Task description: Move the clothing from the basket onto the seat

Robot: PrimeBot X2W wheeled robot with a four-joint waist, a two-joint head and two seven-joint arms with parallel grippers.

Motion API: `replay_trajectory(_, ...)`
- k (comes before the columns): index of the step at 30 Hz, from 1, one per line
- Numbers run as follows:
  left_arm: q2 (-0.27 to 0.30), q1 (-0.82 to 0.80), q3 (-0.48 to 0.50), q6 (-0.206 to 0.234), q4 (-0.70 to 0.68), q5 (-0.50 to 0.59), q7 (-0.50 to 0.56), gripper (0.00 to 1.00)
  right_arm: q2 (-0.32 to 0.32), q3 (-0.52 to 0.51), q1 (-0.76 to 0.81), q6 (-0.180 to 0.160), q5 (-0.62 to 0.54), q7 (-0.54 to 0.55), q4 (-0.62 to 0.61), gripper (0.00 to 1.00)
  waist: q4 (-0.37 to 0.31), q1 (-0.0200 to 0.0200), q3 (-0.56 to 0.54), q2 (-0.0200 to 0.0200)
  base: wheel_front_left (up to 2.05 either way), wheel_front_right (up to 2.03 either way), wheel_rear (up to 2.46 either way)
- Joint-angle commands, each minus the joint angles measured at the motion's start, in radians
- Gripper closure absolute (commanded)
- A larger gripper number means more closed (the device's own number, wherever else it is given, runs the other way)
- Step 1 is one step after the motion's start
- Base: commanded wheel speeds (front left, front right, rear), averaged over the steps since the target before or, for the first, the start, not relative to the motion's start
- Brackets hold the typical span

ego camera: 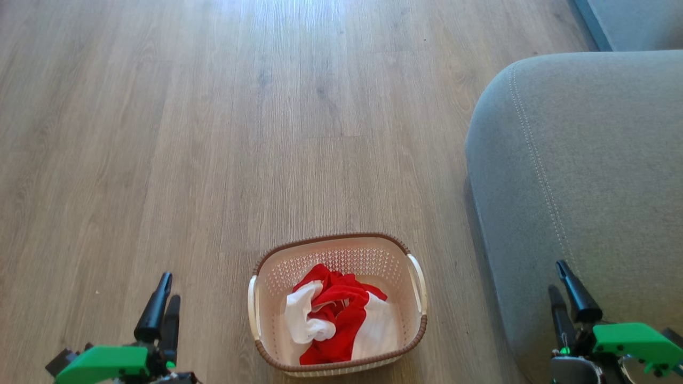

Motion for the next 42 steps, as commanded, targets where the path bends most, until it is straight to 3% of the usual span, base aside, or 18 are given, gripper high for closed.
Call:
replay_trajectory(1, 0.004, -0.041, 0.004, -0.001, -0.035, 0.007, -0.009, 0.0, -0.005, 0.005, -0.034, 0.0, -0.004, -0.01, -0.036, 0.0, 0.0, 0.0, -0.001, 0.0, 0.0, 0.0, 0.0)
replay_trajectory(11, 0.005, -0.041, 0.017, -0.002, -0.055, 0.029, -0.039, 0.0, -0.005, 0.015, -0.036, 0.0, -0.03, -0.039, -0.055, 0.0, 0.004, 0.0, -0.006, 0.0, 0.0, 0.0, 0.0)
replay_trajectory(20, 0.006, -0.044, 0.035, -0.002, -0.081, 0.059, -0.065, 0.0, -0.006, 0.005, -0.047, 0.0, -0.12, -0.066, -0.075, 0.0, 0.011, 0.0, -0.011, 0.0, 0.0, 0.0, 0.0)
replay_trajectory(30, 0.007, -0.057, 0.066, -0.003, -0.114, 0.127, -0.091, 0.0, -0.006, -0.003, -0.059, 0.0, -0.242, -0.092, -0.11, 0.0, 0.017, 0.0, -0.016, 0.0, 0.0, 0.0, 0.0)
replay_trajectory(42, 0.008, -0.081, 0.107, -0.004, -0.189, 0.259, -0.127, 0.0, -0.007, 0.009, -0.079, 0.0, -0.466, -0.127, -0.21, 0.0, 0.028, 0.0, -0.017, 0.0, 0.0, 0.0, 0.0)
